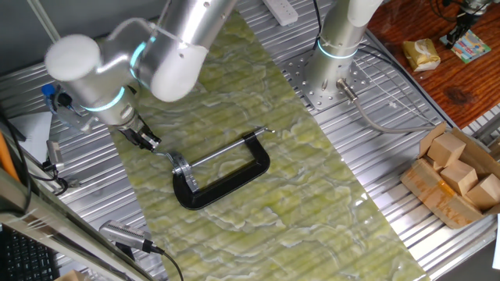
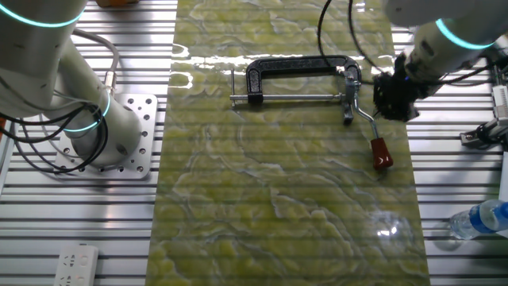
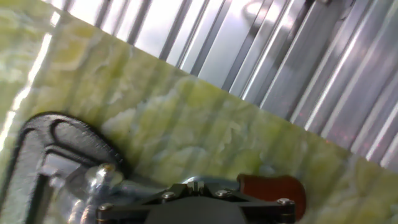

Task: Push down the lever

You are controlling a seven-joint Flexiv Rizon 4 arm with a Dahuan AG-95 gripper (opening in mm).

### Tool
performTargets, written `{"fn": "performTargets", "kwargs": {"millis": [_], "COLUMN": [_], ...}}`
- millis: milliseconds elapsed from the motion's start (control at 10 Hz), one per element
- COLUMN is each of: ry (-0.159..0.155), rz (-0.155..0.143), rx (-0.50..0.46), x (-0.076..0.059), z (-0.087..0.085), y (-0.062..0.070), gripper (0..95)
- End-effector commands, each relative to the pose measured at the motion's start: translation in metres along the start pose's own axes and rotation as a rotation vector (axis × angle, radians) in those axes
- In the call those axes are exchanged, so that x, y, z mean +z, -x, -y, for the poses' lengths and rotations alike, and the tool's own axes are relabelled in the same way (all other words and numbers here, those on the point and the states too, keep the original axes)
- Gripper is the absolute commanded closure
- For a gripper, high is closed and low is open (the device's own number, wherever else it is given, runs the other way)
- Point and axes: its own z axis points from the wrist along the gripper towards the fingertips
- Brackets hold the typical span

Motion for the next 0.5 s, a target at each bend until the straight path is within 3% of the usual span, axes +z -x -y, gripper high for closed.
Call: {"fn": "performTargets", "kwargs": {"millis": [100,300,400,500], "ry": [0.01,0.013,0.013,0.013], "rz": [0.017,0.018,0.025,0.026], "rx": [0.076,0.152,0.19,0.209], "x": [-0.04,-0.077,-0.089,-0.092], "z": [-0.024,-0.057,-0.075,-0.081], "y": [-0.008,-0.018,-0.025,-0.027], "gripper": [95.0,95.0,95.0,95.0]}}
